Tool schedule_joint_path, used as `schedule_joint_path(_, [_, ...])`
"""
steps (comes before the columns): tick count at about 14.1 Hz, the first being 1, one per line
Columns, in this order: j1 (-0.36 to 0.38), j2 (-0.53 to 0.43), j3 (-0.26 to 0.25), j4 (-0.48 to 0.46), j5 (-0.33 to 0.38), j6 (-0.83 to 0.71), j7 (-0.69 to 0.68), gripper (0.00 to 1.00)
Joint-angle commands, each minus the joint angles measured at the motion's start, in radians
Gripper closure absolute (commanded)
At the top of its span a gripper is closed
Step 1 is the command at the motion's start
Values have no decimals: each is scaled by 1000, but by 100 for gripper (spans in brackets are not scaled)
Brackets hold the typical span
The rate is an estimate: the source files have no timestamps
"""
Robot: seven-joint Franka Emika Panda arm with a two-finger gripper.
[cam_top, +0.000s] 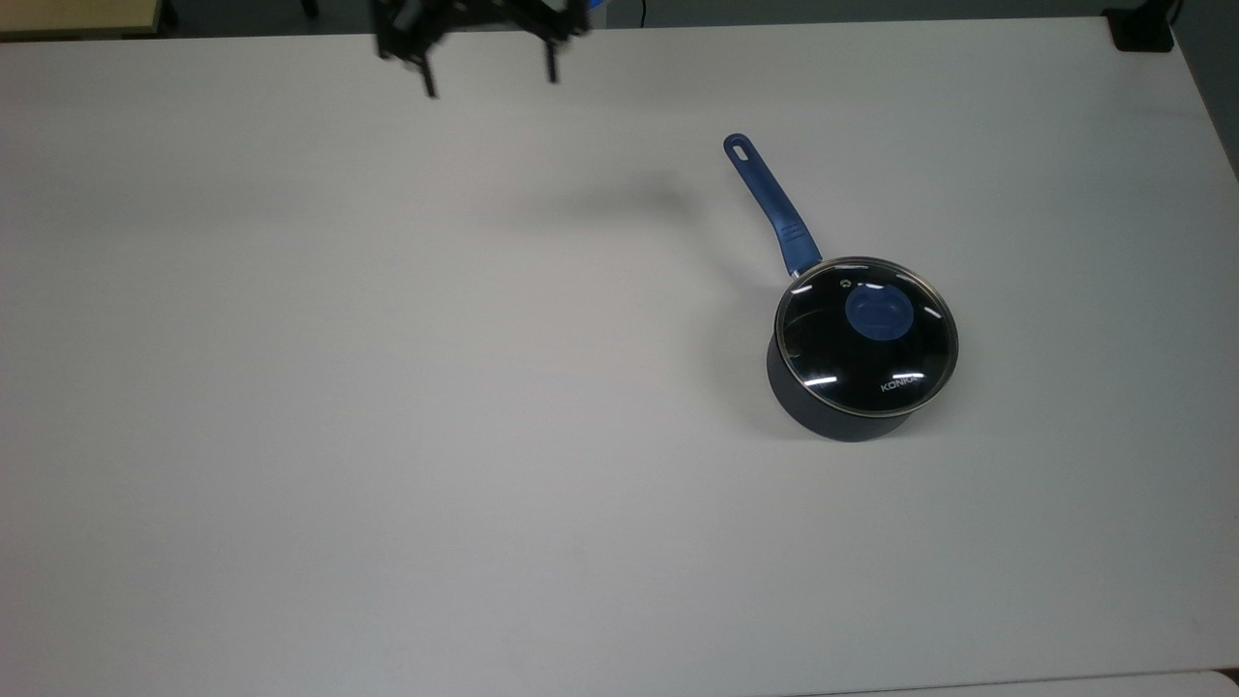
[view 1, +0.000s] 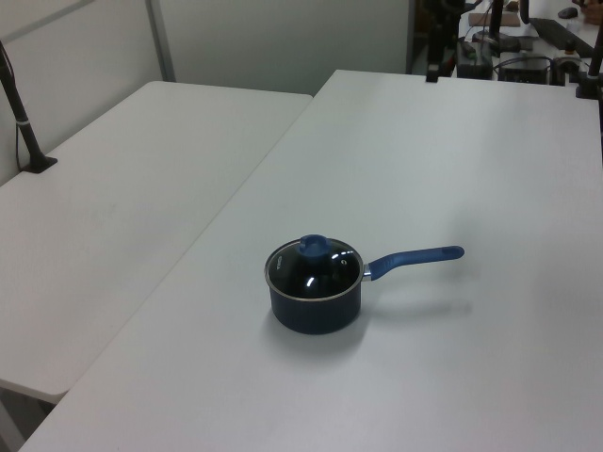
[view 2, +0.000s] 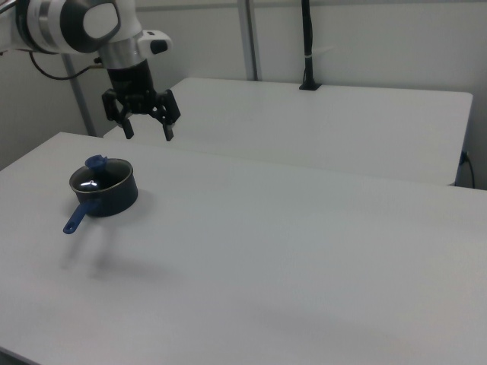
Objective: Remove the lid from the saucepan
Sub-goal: 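Move the gripper toward the saucepan's glass lid, then lower the open gripper over the blue knob of the lid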
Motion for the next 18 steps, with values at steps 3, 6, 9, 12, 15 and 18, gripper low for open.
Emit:
schedule_joint_path(3, [78, 83, 68, 46, -7, 55, 98, 0])
schedule_joint_path(6, [185, 180, 79, 113, -8, 107, 390, 0])
schedule_joint_path(9, [291, 301, 77, 185, -49, 199, 737, 0])
schedule_joint_path(12, [355, 401, 74, 238, -68, 303, 940, 0])
schedule_joint_path(15, [408, 470, 76, 265, -146, 384, 1044, 0])
schedule_joint_path(18, [426, 505, 77, 264, -227, 426, 1083, 0])
